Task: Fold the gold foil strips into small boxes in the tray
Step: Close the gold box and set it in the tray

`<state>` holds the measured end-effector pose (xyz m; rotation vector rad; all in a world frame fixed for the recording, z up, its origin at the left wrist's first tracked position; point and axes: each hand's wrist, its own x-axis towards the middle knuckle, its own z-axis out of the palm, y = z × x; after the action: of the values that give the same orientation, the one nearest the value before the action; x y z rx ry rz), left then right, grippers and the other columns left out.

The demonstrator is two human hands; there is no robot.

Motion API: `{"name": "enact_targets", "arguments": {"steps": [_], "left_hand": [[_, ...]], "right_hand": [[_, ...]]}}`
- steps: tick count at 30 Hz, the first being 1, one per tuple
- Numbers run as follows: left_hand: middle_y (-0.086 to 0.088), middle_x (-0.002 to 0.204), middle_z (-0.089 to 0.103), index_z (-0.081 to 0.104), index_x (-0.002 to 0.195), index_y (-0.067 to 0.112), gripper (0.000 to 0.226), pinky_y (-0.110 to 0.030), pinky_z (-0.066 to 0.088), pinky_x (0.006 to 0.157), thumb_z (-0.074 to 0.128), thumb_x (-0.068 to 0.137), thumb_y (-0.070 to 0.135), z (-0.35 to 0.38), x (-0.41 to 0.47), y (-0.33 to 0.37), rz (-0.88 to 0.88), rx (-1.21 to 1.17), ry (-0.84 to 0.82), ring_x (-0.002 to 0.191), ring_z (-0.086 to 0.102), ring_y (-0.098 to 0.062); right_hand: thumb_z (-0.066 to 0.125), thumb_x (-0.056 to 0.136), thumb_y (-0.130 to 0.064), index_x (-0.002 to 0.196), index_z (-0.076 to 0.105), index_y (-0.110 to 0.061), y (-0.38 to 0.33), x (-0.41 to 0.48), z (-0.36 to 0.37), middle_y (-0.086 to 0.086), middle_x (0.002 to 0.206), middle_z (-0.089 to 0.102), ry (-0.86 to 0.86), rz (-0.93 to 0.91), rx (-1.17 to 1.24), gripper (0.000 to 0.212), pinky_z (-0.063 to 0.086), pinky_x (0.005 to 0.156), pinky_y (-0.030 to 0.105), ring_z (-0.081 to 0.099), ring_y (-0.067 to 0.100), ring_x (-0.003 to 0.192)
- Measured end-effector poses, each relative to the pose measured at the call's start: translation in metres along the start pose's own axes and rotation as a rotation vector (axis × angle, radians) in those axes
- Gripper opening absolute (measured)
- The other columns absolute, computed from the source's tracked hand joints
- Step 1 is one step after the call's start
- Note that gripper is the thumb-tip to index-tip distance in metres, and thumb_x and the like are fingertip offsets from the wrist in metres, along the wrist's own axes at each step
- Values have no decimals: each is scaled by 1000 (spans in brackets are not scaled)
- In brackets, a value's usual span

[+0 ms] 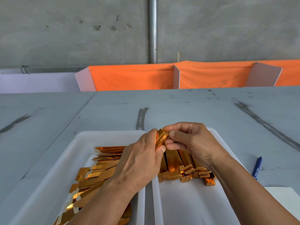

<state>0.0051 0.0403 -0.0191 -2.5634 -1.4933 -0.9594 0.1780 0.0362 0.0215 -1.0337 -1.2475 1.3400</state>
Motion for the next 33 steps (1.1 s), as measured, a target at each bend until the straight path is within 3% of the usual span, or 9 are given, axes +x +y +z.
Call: {"name": "enact_targets", "arguments": {"steps": [8, 21, 28, 33], "left_hand": [[15, 97, 48, 30, 135, 27, 47, -13, 42, 66, 34, 96, 51, -2, 0, 0, 13, -19, 5, 78, 54, -5], [14, 97, 52, 35, 133, 27, 43, -14, 44, 68, 40, 96, 48, -4, -2, 2, 26, -45, -2, 78, 54, -6], [13, 101, 55, 29, 134, 28, 43, -13, 40, 64, 35, 97, 50, 0, -2, 3, -10, 32, 25, 77, 54, -5], [10, 107, 58, 28, 135, 26, 44, -13, 35, 59, 35, 97, 48, 4, -1, 4, -82, 119, 35, 75, 54, -5]], "right_hand": [[62, 92, 0, 98, 75, -6, 2, 1, -2, 17, 88, 76, -4, -23, -96, 16, 59, 65, 20, 74, 18, 74], [62, 92, 2, 94, 75, -7, 2, 0, -3, 17, 80, 75, 21, -37, -202, 15, 60, 63, 21, 73, 16, 67], [63, 93, -2, 99, 76, -8, 5, 0, 0, 14, 85, 76, 25, -42, -176, 15, 59, 66, 20, 75, 19, 74], [58, 94, 3, 102, 77, -15, 8, 0, 5, 5, 86, 78, 13, -40, -179, 27, 58, 75, 20, 75, 16, 83]]}}
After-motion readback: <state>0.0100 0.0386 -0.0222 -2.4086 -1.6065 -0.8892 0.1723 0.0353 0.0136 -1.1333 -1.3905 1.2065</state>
